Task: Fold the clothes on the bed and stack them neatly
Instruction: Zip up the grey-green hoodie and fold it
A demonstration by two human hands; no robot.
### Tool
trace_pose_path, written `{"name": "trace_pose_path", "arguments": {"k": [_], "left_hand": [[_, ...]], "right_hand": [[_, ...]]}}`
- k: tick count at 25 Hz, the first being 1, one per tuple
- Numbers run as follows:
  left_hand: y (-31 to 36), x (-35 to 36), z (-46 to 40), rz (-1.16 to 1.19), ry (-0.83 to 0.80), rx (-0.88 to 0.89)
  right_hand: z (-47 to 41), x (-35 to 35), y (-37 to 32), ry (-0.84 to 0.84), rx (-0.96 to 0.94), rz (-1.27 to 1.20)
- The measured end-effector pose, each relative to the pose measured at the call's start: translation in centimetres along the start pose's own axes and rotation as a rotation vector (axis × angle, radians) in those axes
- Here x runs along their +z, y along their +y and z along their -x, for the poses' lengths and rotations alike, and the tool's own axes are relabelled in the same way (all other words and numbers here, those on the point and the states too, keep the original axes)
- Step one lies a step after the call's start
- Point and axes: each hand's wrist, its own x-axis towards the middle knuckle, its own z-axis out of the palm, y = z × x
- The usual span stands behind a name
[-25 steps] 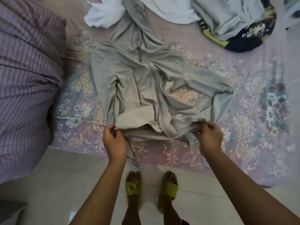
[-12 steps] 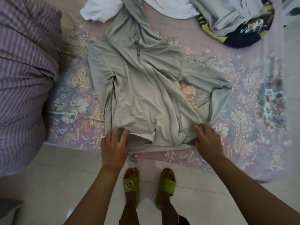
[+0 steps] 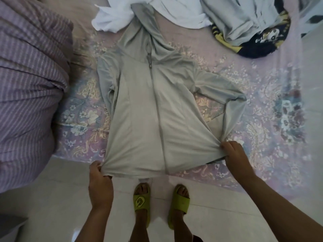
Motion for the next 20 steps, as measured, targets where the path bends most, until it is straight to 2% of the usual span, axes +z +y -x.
{"name": "trace_pose_path", "arguments": {"k": [4,6,9,11,12,14,16,18,20], "left_hand": [[-3.0,-1.2,-0.6,-0.484,-0.289,0.402],[-3.2,-1.5,-1.4,-0.6,-0.365,0.411],[-3.0,-1.7,-2.5,-0.633,-0.431,0.361],[-1.9,-1.8,-3.1,-0.733,-0.584,0.278],[-0.6,-1.7,-3.1,-0.785,-0.603,0.274],[2.4,-0.3,-2.7,-0.781,-0.451,0.478],[5.8,2.7,-1.7,-0.682,-0.352,0.819],[9.3,6.9,-0.6,-0.617,-0.378,1.066],[11.7,11.3,0.2,-0.661,-0.446,1.153]], "right_hand": [[-0.5,0.1,1.0,-0.105,0.156,-0.072],[-0.2,0.0,1.3,-0.151,0.12,-0.039],[0.1,-0.1,1.5,-0.273,0.009,0.046],[-0.2,-0.3,1.5,-0.314,0.056,-0.005],[-0.6,-0.3,1.5,-0.299,0.104,-0.056],[-1.8,-0.6,1.3,-0.196,0.247,-0.155],[-3.4,-1.0,1.3,-0.06,0.459,-0.269],[-4.9,-1.0,1.5,-0.002,0.703,-0.437],[-6.6,-0.8,1.3,0.031,0.883,-0.632]]}}
